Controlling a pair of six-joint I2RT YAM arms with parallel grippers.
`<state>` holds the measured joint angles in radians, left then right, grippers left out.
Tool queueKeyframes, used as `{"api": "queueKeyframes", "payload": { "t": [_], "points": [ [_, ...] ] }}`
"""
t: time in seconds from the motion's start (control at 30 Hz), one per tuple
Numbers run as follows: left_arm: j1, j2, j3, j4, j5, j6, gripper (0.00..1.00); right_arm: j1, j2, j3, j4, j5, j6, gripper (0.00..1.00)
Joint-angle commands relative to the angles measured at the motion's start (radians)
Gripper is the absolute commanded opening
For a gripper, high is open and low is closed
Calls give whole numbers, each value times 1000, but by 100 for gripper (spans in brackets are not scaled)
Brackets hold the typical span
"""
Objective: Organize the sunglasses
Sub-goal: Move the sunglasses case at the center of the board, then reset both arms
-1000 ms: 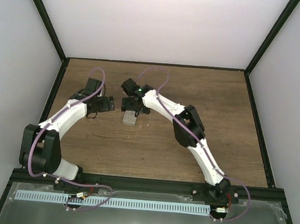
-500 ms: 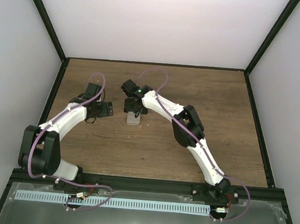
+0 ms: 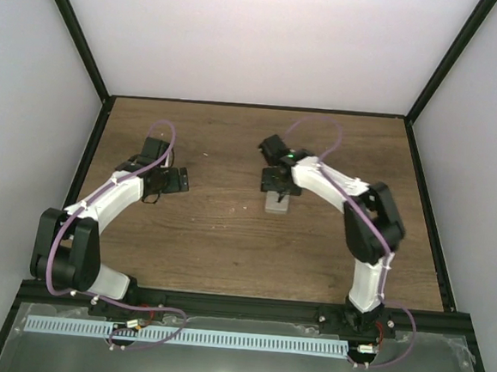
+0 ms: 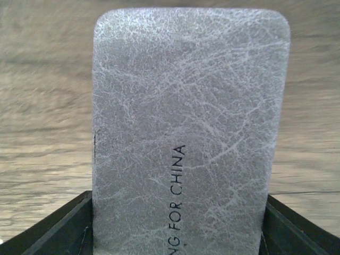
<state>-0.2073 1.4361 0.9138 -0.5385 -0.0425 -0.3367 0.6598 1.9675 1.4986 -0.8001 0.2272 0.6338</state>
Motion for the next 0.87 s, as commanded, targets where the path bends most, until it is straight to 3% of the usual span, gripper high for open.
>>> {"api": "queueKeyframes", "payload": {
  "t": [0.0, 0.17, 0.37, 0.53, 0.83],
  "points": [
    [5, 8, 2, 32, 9, -1, 100, -114, -181, -168, 234, -98, -184, 67],
    [5, 36, 21, 9, -38, -16, 100, -168, -180, -247, 283, -142, -313, 74],
    [5, -3, 21, 20, -34, -61, 100, -170, -189, -296, 342, -157, -320, 100],
    [5, -36, 14, 21, -28, -83, 100, -172, -326, -374, 463, -236, -344, 100],
    [5, -52, -27, 22, -72, -94, 100, -181, -429, -345, 418, -248, -335, 100]
  ]
}}
